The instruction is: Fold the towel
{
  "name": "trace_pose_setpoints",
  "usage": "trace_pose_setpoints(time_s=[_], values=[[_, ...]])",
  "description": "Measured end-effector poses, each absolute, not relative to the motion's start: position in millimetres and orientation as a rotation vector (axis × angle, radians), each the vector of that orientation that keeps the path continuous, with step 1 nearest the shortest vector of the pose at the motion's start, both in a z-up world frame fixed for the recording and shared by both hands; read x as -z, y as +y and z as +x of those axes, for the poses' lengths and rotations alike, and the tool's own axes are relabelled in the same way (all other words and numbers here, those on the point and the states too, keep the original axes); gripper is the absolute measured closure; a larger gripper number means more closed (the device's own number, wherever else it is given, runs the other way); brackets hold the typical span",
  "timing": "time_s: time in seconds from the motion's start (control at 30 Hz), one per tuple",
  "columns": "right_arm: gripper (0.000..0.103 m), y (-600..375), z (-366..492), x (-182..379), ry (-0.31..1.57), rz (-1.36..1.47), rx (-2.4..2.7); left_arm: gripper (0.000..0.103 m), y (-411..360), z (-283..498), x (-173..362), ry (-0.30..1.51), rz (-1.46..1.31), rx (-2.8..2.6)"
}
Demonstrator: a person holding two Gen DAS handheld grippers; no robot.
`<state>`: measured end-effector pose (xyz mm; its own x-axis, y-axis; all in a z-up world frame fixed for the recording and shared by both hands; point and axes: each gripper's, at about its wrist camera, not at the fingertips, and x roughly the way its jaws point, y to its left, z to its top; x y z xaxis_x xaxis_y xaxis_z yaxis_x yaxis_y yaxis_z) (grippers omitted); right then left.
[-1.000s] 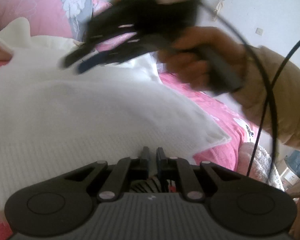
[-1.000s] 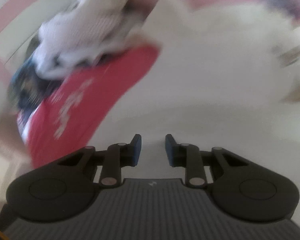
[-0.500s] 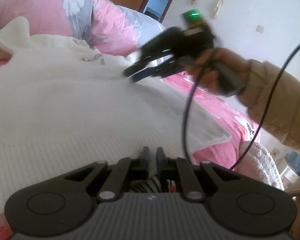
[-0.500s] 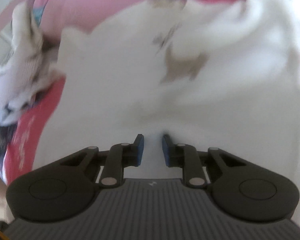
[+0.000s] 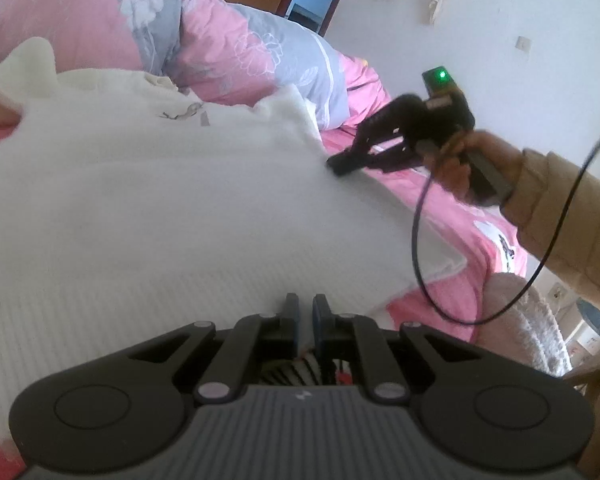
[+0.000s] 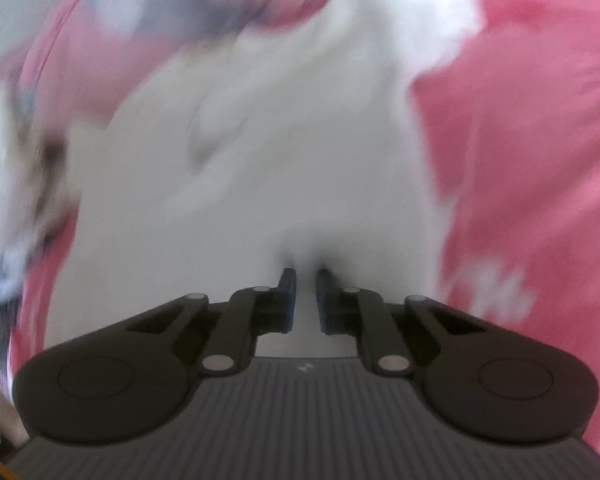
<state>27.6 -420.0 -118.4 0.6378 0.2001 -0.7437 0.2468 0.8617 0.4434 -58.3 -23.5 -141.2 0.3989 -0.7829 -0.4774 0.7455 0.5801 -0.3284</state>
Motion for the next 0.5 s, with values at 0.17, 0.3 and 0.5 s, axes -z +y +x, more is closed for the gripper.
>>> trace_pose_setpoints(time_s=[0.17,0.3,0.5], values=[[0.083,-414.4,-5.2,99.5,0.870,0.489,-0.031,0.093,-22.2,-54.3,139.3,0.663,-0.082,0.977],[0.083,-401.5,-30.2,78.6,0.857,0.386,-0.074,0.092,-19.7,-54.9,121.0,0.655,-0.061,0.969],[0.082,-352.1,3.5,47.9,0.830,0.293,-0.244,0.091,-15.7,-44.5,92.6,0.557,-0.008,0.922]])
